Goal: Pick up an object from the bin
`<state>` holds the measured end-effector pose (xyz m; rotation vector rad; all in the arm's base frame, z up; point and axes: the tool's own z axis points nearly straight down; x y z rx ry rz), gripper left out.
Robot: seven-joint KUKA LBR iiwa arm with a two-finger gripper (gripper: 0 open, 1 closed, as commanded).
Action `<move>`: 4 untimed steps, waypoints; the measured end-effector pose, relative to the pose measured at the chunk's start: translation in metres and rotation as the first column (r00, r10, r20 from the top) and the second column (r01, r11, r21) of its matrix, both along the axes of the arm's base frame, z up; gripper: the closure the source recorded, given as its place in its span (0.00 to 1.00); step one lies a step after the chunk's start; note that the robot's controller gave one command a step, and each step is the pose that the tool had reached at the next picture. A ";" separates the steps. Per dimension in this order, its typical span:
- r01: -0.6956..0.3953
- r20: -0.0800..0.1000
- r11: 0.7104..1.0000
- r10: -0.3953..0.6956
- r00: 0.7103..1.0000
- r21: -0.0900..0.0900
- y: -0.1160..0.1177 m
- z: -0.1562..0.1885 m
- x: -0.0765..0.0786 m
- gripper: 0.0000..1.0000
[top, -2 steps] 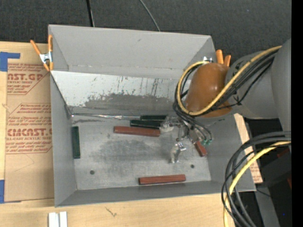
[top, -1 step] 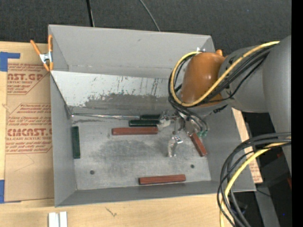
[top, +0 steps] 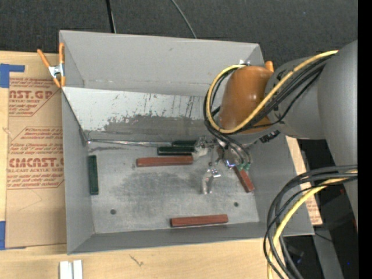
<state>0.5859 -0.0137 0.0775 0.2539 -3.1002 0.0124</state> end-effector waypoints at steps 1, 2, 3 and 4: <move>-0.009 0.025 1.000 0.010 1.000 -0.003 0.009 -0.001 -0.009 0.00; 0.060 0.040 0.998 -0.060 0.997 0.012 0.089 0.002 0.009 1.00; 0.059 0.040 0.998 -0.060 0.997 0.012 0.089 0.002 0.009 1.00; 0.031 0.028 0.999 -0.031 0.999 0.010 0.085 0.068 0.000 1.00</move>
Offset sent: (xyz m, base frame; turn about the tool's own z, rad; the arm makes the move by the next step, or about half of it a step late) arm 0.0060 0.0887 -0.0028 0.0602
